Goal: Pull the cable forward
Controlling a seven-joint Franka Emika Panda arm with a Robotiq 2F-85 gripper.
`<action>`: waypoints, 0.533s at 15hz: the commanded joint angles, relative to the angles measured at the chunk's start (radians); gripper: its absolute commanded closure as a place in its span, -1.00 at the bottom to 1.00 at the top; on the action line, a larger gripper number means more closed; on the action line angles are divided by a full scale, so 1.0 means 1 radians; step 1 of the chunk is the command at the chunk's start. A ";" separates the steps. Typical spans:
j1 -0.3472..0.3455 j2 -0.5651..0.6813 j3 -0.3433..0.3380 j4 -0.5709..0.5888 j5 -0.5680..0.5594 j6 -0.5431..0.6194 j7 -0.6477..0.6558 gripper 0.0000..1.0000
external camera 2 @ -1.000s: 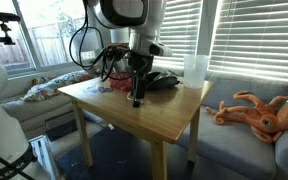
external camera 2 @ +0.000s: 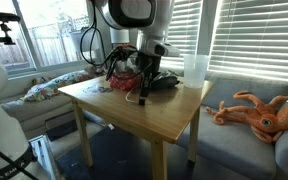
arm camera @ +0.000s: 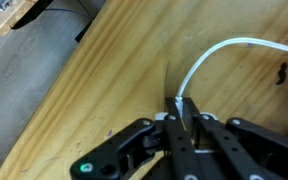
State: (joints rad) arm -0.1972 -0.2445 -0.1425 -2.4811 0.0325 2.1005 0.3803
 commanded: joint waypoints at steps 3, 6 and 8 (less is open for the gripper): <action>-0.017 -0.027 0.017 0.005 -0.031 0.032 0.070 0.88; -0.035 -0.057 0.010 0.020 -0.043 0.059 0.112 0.89; -0.056 -0.073 0.003 0.037 -0.044 0.071 0.133 0.90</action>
State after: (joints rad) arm -0.2182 -0.2729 -0.1394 -2.4549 0.0095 2.1593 0.4693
